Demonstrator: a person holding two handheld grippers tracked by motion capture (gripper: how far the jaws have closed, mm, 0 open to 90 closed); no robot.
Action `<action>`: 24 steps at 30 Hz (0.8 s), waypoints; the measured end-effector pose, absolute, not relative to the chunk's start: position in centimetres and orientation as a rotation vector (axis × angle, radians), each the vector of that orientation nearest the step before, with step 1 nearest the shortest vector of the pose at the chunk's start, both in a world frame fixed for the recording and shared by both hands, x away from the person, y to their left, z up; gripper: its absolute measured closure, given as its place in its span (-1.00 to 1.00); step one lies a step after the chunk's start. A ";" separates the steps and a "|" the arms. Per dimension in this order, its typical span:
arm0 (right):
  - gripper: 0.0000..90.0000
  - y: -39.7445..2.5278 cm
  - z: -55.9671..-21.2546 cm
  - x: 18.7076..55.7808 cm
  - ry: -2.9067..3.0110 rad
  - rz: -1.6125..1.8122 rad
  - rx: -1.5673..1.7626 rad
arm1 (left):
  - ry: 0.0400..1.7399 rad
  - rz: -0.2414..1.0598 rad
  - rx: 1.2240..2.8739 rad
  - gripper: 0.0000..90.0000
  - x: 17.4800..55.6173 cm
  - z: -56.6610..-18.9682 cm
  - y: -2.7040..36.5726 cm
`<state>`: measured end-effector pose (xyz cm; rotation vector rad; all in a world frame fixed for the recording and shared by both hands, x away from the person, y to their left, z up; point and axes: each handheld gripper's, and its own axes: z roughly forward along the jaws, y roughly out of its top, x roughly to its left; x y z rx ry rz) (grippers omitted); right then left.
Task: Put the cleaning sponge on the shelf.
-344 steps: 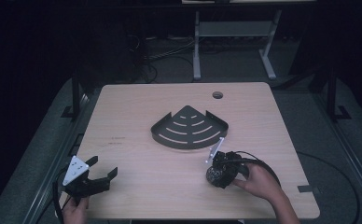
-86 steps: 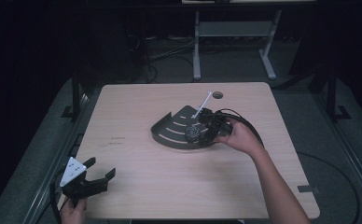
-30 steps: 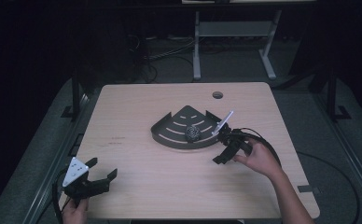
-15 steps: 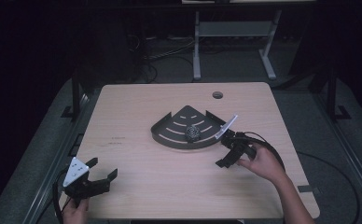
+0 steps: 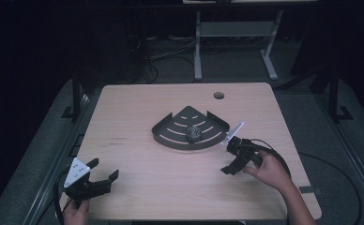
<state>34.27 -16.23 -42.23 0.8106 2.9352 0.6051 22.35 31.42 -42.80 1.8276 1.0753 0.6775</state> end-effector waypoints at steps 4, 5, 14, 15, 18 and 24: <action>-0.67 -16.6 -42.4 33.8 2.931 0.605 0.814 | 1.073 0.678 1.829 -0.71 22.4 -42.8 31.4; -0.67 -16.7 -42.5 33.6 2.928 0.613 0.817 | 1.072 0.678 1.831 -0.71 22.4 -42.8 31.4; -0.67 -17.7 -42.8 32.7 2.914 0.624 0.829 | 1.071 0.677 1.831 -0.71 22.4 -42.8 31.2; -0.67 -17.8 -42.9 32.6 2.913 0.629 0.836 | 1.071 0.675 1.832 -0.71 22.4 -42.9 31.2; -0.68 -18.2 -43.1 32.5 2.913 0.638 0.847 | 1.071 0.674 1.833 -0.71 22.4 -42.9 31.2; -0.67 -18.9 -43.5 31.9 2.897 0.668 0.868 | 1.071 0.674 1.832 -0.71 22.4 -42.9 31.2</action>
